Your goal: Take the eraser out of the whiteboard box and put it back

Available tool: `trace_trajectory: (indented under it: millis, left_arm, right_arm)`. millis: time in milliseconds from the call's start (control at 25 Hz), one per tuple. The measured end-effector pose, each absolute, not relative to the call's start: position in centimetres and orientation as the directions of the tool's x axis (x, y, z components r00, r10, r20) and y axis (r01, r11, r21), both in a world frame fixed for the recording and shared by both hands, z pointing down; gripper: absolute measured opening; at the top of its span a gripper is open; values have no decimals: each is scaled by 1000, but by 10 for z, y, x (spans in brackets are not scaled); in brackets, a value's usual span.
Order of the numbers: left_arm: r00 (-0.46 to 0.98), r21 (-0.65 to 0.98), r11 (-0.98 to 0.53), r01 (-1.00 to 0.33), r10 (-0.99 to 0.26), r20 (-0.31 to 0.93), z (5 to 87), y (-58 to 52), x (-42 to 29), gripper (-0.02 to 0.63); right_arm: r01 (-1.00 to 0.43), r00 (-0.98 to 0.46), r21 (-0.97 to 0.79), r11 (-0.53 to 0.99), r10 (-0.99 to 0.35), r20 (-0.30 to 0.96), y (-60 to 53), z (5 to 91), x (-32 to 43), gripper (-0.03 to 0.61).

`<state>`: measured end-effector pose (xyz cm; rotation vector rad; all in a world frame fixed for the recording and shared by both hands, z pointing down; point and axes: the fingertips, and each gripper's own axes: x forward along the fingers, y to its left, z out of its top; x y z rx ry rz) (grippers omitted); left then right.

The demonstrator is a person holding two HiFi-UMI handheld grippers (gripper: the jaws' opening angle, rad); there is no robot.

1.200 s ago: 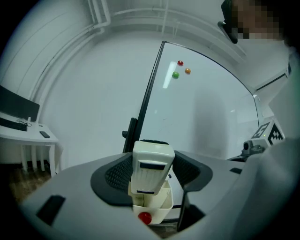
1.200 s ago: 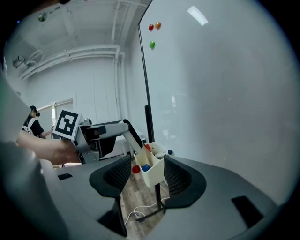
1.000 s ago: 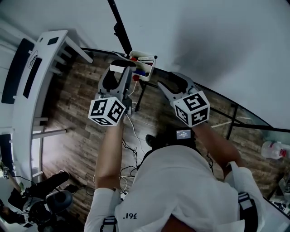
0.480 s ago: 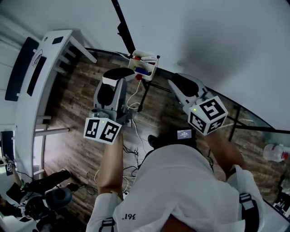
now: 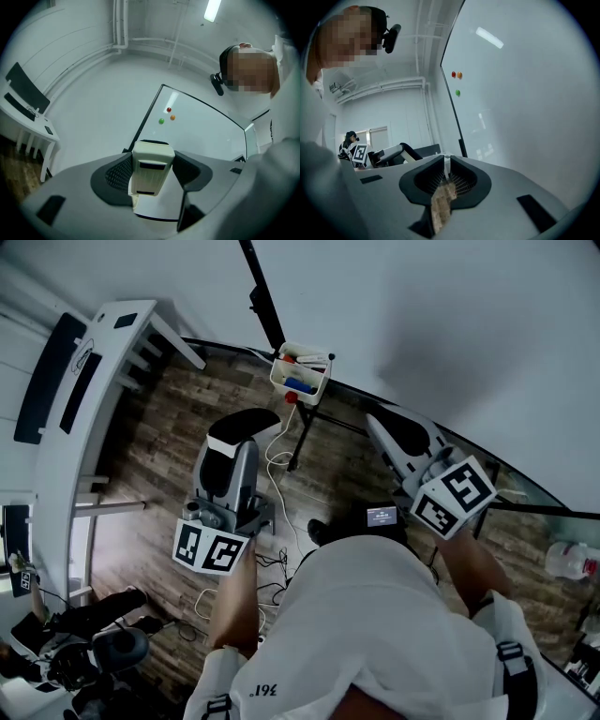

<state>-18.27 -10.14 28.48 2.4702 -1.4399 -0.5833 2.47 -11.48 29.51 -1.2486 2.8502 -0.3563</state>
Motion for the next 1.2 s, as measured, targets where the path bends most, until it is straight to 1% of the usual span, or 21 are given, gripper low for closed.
trace_trajectory:
  millis: [360,920,1200]
  left_arm:
    - [433,408,-481,-776,-877,-210,300,-70,-197,273]
    - [452,470,-456,-756,-883,-129,338,-40,-192,272]
    - [466,478,-460,-748,-877,-115,344,-33,-188,273]
  right_arm:
    - [-708,-697,-236,666,-712,86,-99,304,26,57]
    - [-705,-700,-282,650,-702,132,-85,325,26,57]
    - [-711,-693,-296,638,-706,143,-80,333,27,57]
